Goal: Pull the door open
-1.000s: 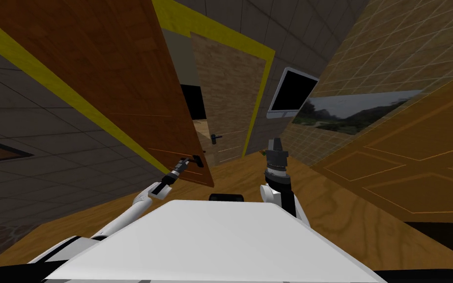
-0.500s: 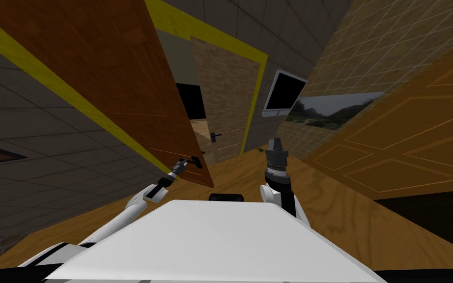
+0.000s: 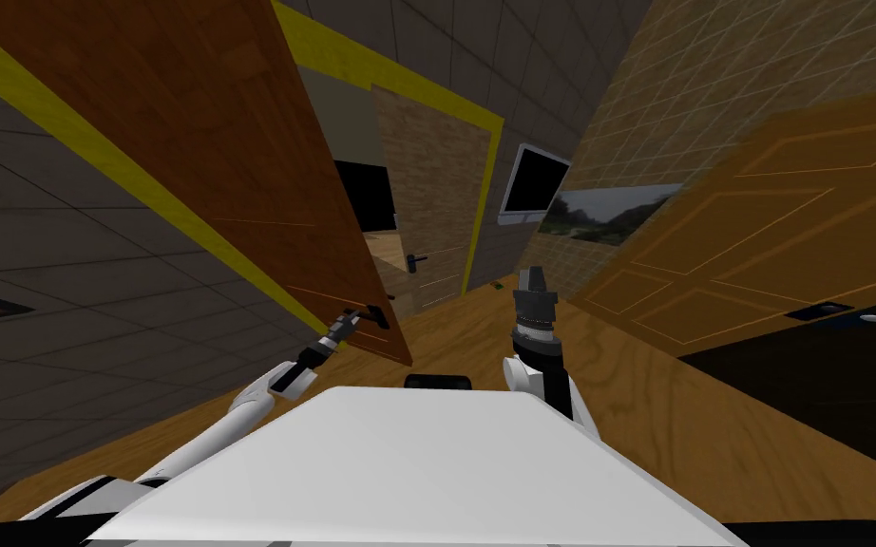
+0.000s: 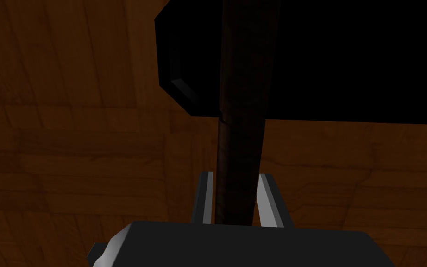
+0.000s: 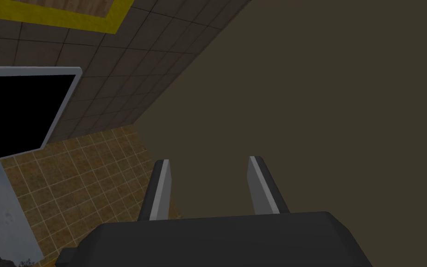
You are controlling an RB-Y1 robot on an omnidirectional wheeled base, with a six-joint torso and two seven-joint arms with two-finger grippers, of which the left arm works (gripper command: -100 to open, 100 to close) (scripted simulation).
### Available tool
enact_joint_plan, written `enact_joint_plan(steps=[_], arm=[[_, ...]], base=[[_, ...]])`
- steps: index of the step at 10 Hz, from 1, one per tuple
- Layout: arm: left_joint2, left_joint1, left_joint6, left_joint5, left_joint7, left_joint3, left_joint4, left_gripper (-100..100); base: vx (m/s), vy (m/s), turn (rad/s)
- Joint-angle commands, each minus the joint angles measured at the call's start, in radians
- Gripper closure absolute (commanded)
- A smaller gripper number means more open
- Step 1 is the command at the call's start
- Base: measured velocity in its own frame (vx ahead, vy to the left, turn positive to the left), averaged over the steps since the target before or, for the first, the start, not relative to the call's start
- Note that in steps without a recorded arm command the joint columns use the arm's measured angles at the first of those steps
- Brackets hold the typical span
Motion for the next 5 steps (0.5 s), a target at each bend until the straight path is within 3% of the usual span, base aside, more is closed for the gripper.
enact_joint_plan(steps=[1,3,4,5], arm=[[0.007,0.021,-0.034,-0.003,0.008,-0.011,-0.007,100],[0.017,0.031,-0.062,-0.003,0.016,-0.016,0.001,100],[0.019,0.023,-0.047,0.000,0.013,-0.008,0.002,100],[0.027,0.032,-0.077,-0.003,0.020,-0.015,0.015,100]], base=[[-0.185,0.108,-0.161],[-0.162,0.110,-0.128],[-0.064,0.043,-0.014],[-0.192,0.096,-0.153]])
